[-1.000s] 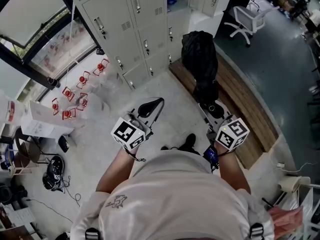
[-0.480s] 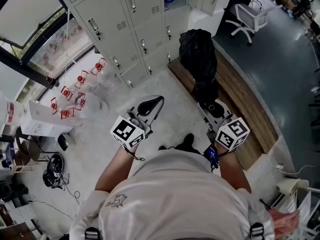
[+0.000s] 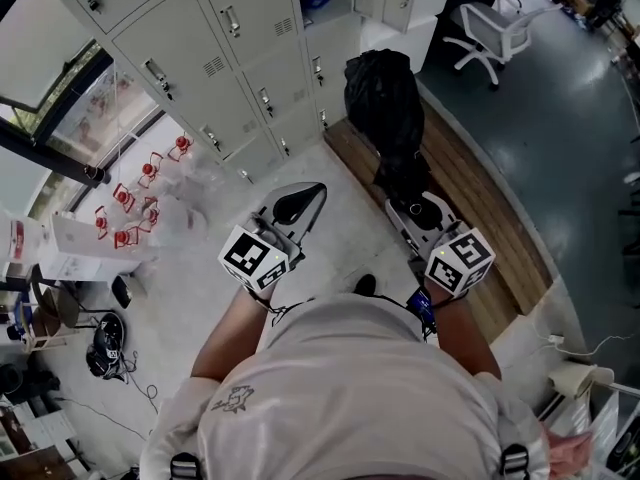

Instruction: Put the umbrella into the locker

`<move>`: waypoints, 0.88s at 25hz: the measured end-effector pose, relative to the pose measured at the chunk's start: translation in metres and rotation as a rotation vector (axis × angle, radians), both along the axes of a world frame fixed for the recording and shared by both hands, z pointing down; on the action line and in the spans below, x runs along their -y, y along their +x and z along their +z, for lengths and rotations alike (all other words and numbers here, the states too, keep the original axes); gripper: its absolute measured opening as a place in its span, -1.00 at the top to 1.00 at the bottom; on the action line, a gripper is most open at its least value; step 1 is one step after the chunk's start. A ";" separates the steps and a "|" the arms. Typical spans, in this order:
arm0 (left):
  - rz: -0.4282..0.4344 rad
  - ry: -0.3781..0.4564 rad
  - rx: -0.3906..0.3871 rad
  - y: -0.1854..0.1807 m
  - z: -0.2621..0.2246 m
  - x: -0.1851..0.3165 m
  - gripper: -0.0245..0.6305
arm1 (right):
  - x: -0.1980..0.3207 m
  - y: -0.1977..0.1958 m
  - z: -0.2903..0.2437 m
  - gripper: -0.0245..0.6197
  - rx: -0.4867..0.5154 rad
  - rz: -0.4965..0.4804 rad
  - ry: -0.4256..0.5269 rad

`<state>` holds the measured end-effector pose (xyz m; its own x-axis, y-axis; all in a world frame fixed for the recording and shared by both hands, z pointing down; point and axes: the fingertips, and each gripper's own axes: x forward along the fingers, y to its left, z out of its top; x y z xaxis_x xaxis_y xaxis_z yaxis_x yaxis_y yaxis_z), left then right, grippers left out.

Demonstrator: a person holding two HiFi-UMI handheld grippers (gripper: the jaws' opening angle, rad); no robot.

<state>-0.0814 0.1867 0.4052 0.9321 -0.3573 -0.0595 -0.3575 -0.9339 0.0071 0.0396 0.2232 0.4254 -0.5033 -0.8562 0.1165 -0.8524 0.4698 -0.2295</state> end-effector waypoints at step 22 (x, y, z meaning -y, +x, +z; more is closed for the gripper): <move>0.011 -0.015 -0.005 0.085 0.009 0.049 0.89 | 0.042 0.085 0.010 0.51 0.025 0.030 -0.011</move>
<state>0.0038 0.1373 0.4142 0.9358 -0.3478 -0.0584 -0.3470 -0.9376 0.0232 0.1249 0.1811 0.4354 -0.4801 -0.8698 0.1137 -0.8601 0.4412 -0.2560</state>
